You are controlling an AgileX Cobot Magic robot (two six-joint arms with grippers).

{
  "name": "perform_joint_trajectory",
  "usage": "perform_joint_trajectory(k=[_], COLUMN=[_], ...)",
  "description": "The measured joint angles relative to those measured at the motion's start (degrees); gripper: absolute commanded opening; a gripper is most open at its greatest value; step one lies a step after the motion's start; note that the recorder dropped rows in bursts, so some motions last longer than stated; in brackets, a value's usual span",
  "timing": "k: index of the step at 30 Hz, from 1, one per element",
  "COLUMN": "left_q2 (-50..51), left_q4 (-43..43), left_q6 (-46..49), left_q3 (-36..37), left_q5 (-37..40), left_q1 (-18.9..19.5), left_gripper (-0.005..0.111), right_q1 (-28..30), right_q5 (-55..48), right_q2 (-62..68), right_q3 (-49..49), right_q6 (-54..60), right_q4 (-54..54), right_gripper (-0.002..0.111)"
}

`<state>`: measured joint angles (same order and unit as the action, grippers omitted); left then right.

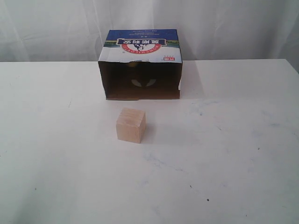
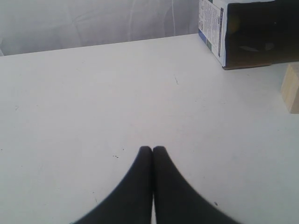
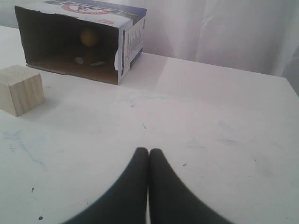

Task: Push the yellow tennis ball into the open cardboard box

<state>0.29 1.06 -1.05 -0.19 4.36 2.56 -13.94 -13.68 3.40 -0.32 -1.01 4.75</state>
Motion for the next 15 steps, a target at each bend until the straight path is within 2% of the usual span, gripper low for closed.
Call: perform_joint_trajectory(k=[8, 11, 15], left_q2=[0.0, 0.0, 0.0], left_q4=[0.0, 0.0, 0.0], left_q6=[0.0, 0.0, 0.0], left_q3=[0.0, 0.0, 0.0], left_q5=[0.0, 0.0, 0.0], left_q1=[0.0, 0.0, 0.0], left_gripper=[0.0, 0.0, 0.0], right_q1=[0.0, 0.0, 0.0], right_q5=[-0.2, -0.3, 0.0], right_q2=[0.0, -0.1, -0.9], right_q3=[0.0, 0.0, 0.0], right_q6=[0.0, 0.0, 6.0], right_q4=[-0.6, -8.1, -12.2], right_gripper=[0.0, 0.0, 0.0])
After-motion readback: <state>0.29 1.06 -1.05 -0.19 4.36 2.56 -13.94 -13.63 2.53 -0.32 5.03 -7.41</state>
